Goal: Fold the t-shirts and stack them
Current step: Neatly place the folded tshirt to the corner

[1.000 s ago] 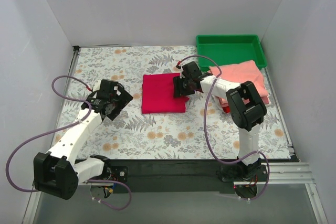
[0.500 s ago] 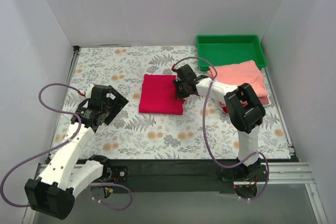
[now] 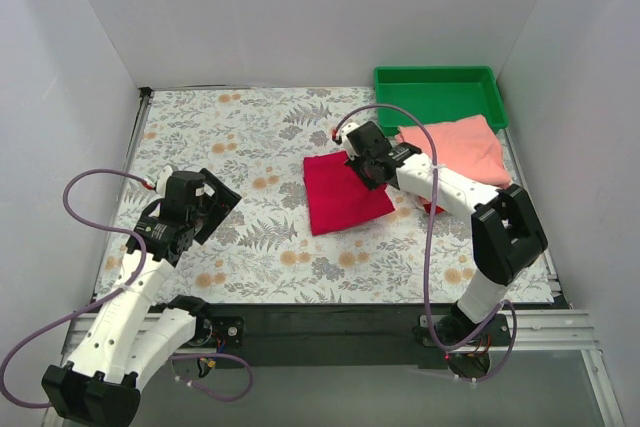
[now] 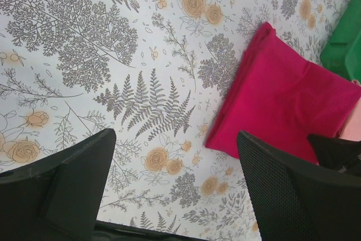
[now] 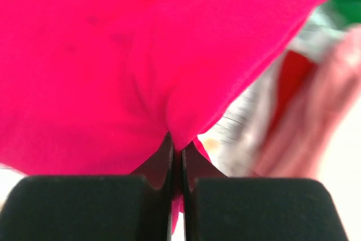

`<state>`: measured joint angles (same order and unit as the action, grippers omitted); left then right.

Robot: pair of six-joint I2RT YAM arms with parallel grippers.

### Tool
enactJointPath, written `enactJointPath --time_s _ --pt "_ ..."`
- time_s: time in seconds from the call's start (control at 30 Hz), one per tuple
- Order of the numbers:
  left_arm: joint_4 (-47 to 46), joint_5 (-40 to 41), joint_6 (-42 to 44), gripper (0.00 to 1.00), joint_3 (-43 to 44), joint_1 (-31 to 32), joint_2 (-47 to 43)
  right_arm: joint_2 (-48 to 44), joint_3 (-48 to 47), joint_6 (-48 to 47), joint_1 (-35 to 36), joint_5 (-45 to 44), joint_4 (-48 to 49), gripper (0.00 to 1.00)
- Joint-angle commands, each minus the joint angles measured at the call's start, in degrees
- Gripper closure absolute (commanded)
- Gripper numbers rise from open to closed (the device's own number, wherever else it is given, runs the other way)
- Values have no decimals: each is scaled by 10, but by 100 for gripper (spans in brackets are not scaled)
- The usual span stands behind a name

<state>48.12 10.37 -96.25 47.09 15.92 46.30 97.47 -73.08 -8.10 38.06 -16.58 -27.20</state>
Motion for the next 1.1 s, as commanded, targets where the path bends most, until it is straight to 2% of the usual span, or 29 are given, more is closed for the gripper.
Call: enactJointPath --time_s 0.0,0.13,0.27,0.67,1.07 --pt "5 -8 5 12 -9 2 -3 -34 7 -110 4 -131 -43 99" --pt "4 -4 5 12 -9 2 -5 -54 7 -150 -7 -230 -52 99" --pt "2 -2 5 12 -10 2 -4 -76 -8 -174 -20 -239 -57 99" --pt "-3 6 6 12 -7 2 6 -149 -36 -201 -22 -223 -84 99" --pt "-7 9 7 12 -6 2 14 -158 -165 -139 -26 -169 -169 99"
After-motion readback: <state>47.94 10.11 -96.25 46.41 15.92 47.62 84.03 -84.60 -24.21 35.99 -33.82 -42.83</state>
